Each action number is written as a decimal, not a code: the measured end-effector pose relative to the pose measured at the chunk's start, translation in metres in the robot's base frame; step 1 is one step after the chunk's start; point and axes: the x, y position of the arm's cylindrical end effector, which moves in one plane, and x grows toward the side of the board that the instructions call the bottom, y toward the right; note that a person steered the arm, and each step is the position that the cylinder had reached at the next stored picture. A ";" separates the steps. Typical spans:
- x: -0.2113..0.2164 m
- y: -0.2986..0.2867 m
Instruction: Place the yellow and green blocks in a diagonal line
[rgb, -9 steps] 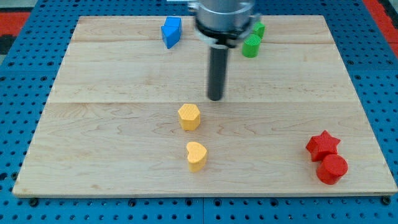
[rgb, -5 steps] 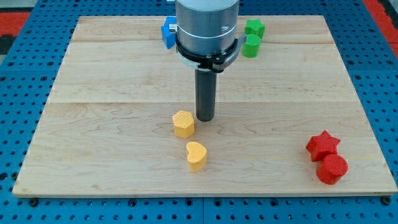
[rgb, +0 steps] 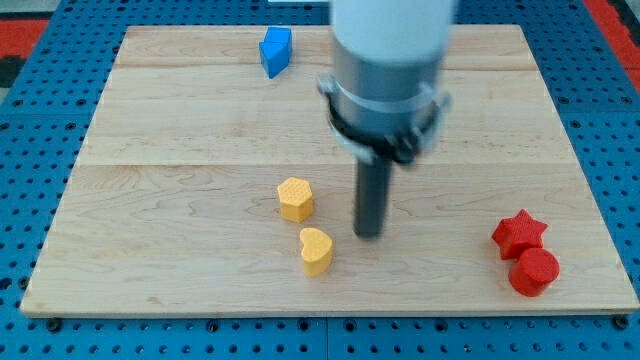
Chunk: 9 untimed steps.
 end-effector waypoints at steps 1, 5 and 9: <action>0.050 0.000; 0.027 -0.059; -0.070 -0.102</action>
